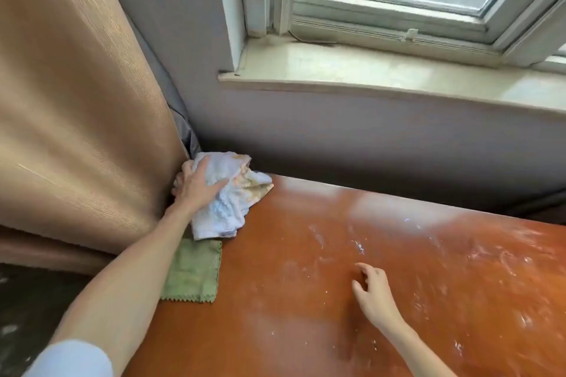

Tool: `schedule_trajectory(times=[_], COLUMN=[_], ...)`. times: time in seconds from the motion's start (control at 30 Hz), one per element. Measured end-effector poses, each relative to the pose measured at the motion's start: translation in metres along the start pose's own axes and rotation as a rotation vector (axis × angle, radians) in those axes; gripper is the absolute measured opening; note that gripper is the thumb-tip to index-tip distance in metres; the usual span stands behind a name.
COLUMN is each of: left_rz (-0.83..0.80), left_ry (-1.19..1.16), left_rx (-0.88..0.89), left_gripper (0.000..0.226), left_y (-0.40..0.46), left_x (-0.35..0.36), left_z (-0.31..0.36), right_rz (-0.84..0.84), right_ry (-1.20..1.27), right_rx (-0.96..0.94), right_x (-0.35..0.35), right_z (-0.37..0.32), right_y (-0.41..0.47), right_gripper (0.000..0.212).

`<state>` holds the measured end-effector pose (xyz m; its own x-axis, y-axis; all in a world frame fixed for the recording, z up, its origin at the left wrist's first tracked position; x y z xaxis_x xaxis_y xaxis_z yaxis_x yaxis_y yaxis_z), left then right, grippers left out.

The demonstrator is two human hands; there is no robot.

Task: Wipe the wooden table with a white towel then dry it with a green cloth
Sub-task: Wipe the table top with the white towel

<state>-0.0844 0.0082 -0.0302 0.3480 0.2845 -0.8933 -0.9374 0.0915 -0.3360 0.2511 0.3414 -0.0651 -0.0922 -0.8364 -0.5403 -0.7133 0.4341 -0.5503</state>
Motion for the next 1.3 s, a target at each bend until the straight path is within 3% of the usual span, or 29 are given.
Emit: schedule_trajectory(times=[0.13,0.27,0.37,0.57,0.7,0.9,1.1,1.3], left_rz=[-0.111,0.033,0.053,0.011,-0.052,0.055,0.131,0.272], left_ry=[0.039,0.160,0.163,0.220,0.297,0.327,0.182,0.125], left_rx=[-0.060,-0.081,-0.086,0.121,0.340,0.520,0.498,0.265], left_gripper=[0.089,0.095,0.094,0.087,0.091,0.084,0.065,0.061], left_y=[0.008,-0.001,-0.006,-0.058,-0.120,-0.200,-0.176,-0.107], left_x=[0.025,0.037,0.048,0.099,0.151,0.189,0.173,0.120], left_z=[0.001,0.016,0.036,0.131,0.198,0.223,0.205,0.159], right_rz=[0.045,0.080,0.071,0.066,0.089,0.142,0.100,0.056], right_ry=[-0.036,-0.080,-0.125,-0.202,-0.100,-0.105,-0.146,-0.145], right_rx=[0.004,-0.026,-0.081,-0.144,-0.151,-0.075,-0.123,-0.146], right_x=[0.001,0.001,0.001,-0.005,-0.016,-0.032,-0.027,-0.032], right_z=[0.006,0.007,0.006,0.010,0.015,0.038,0.032,0.031], right_y=[0.004,0.001,0.000,-0.003,-0.002,-0.008,-0.005,0.001], right_gripper=[0.039,0.041,0.045,0.050,0.046,0.035,0.039,0.041])
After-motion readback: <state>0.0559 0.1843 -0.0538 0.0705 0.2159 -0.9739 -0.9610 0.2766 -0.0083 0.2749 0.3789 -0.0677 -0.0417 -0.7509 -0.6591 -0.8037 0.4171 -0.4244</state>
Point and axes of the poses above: each hand's wrist, its own y-axis towards the middle knuckle, its own x-axis out of the palm, z = x × y, the point moved 9 cm from there along y, towards the middle knuckle, and after that the axes turned 10 degrees about y, right-handed, at the moved point
